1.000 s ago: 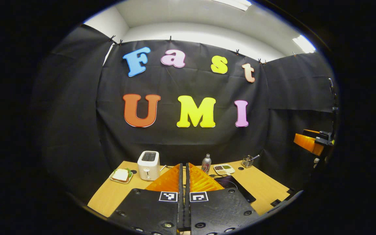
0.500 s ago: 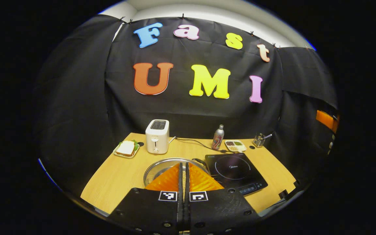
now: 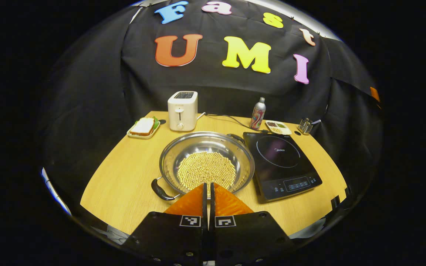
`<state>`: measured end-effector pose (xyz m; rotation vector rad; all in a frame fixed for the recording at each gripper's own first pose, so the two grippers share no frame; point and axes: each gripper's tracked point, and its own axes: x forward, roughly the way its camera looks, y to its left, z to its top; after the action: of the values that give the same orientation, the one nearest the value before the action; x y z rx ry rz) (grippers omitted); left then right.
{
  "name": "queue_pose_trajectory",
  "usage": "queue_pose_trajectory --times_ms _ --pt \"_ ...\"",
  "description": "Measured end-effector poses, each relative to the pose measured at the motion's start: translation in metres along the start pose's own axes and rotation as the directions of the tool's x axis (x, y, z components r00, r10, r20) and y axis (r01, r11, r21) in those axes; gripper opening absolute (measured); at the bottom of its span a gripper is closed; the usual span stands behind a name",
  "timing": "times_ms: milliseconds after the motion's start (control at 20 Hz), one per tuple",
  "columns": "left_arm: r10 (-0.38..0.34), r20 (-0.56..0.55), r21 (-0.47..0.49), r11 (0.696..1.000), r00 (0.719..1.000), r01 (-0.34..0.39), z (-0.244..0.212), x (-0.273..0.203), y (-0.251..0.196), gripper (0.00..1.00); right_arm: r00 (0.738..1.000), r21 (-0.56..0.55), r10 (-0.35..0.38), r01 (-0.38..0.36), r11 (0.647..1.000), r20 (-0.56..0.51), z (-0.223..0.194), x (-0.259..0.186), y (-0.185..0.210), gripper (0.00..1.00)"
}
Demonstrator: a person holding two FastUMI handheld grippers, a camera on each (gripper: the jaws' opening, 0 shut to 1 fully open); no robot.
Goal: First push the handle of the pot to place it horizontally, then grasp the pot with both hands and set it on the induction cooktop.
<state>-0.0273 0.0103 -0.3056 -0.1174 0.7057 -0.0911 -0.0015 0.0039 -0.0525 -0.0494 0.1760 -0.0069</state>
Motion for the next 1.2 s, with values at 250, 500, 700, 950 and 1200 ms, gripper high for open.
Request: queue_pose_trajectory --times_ms 250,500,700,950,1200 --pt "0.025 -0.119 -0.005 1.0 0.993 -0.025 -0.038 0.027 0.015 0.0 1.0 0.0 0.006 -0.006 1.0 -0.012 0.001 0.003 0.0 0.97" --pt "0.039 -0.19 0.0 0.999 0.981 -0.04 -0.061 0.046 0.025 0.0 1.0 -0.011 0.007 -0.007 1.0 -0.021 -0.002 0.003 -0.001 0.97" --pt "0.043 -0.215 0.022 0.999 0.976 -0.039 -0.062 0.058 0.034 0.0 0.999 -0.002 0.007 -0.007 1.0 -0.032 -0.007 0.005 0.001 0.97" --pt "0.053 -0.241 0.006 0.999 0.969 -0.053 -0.064 0.068 0.044 0.0 0.999 0.007 -0.001 0.001 1.0 -0.051 -0.013 0.009 -0.003 0.97" --pt "0.066 -0.256 -0.028 0.997 0.964 -0.076 -0.064 0.071 0.056 0.0 0.998 0.015 -0.014 0.015 1.0 -0.062 -0.016 0.016 -0.007 0.97"
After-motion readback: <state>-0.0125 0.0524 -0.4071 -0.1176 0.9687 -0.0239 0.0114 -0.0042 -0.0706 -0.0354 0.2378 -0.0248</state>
